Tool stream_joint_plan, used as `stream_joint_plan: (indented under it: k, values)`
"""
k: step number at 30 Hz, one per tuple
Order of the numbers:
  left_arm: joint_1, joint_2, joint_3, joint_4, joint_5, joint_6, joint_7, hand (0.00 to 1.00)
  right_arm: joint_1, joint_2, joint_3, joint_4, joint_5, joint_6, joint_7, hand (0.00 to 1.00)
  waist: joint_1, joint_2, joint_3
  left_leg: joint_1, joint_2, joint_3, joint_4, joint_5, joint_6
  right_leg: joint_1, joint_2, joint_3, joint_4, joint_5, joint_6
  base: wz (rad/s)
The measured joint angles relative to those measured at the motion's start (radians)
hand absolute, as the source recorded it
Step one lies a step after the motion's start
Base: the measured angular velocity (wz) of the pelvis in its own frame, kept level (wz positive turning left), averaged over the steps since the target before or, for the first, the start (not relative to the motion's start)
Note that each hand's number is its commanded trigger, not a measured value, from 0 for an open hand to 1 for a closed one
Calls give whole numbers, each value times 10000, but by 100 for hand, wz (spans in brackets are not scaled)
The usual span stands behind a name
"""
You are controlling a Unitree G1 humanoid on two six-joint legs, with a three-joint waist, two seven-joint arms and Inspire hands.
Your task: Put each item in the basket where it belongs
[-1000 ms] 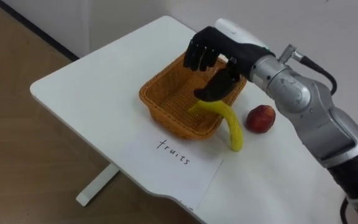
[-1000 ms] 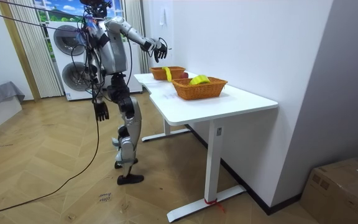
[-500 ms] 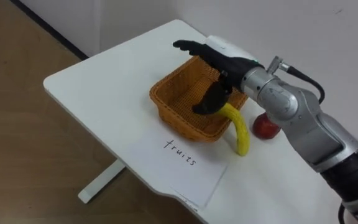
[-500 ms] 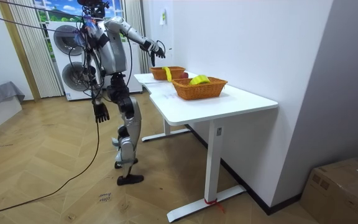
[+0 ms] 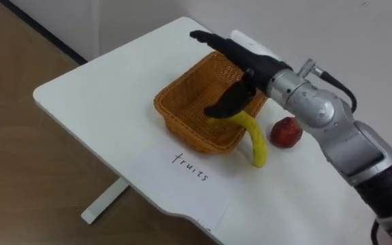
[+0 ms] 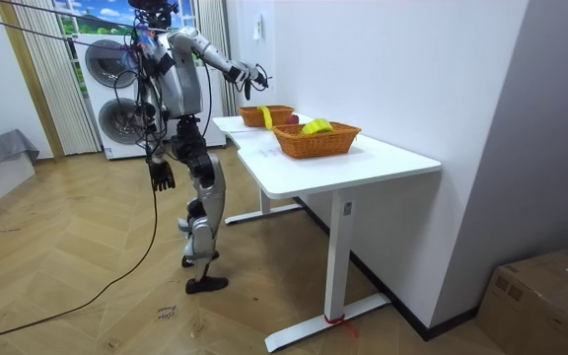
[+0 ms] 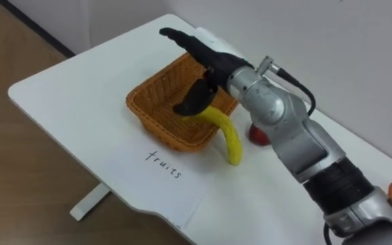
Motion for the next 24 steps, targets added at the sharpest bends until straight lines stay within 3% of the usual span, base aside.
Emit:
stream_joint_plan:
  k: [4, 7, 17, 24]
  values:
    - [145, -21, 6, -18, 1, -10, -9, 0, 199, -28, -595, -126, 471, -206, -487, 0, -287, 401, -156, 159, 6, 102, -69, 1, 15, 68, -4, 113, 15, 9, 14, -9]
    - [187, -52, 84, -52, 59, -10, -10, 0, 229, -68, -775, -125, 533, -354, -807, 0, -540, 552, -237, 182, 19, 152, -96, 1, 14, 62, 2, 160, 15, 9, 14, -6]
    - [357, -248, 177, -150, 1, 2, -1, 0, 990, -87, -1557, -89, 2347, -417, -2499, 0, -1015, 627, -243, 436, 23, 317, -48, -37, 64, 290, -10, 361, 25, 34, 54, -4]
    - [465, -334, 169, -215, 17, 70, 16, 0, 1631, -84, -1689, 423, 2847, -685, -3315, 0, -1144, 899, -245, 385, -4, 283, 7, -46, 83, 302, -47, 318, 24, 42, 71, 2]
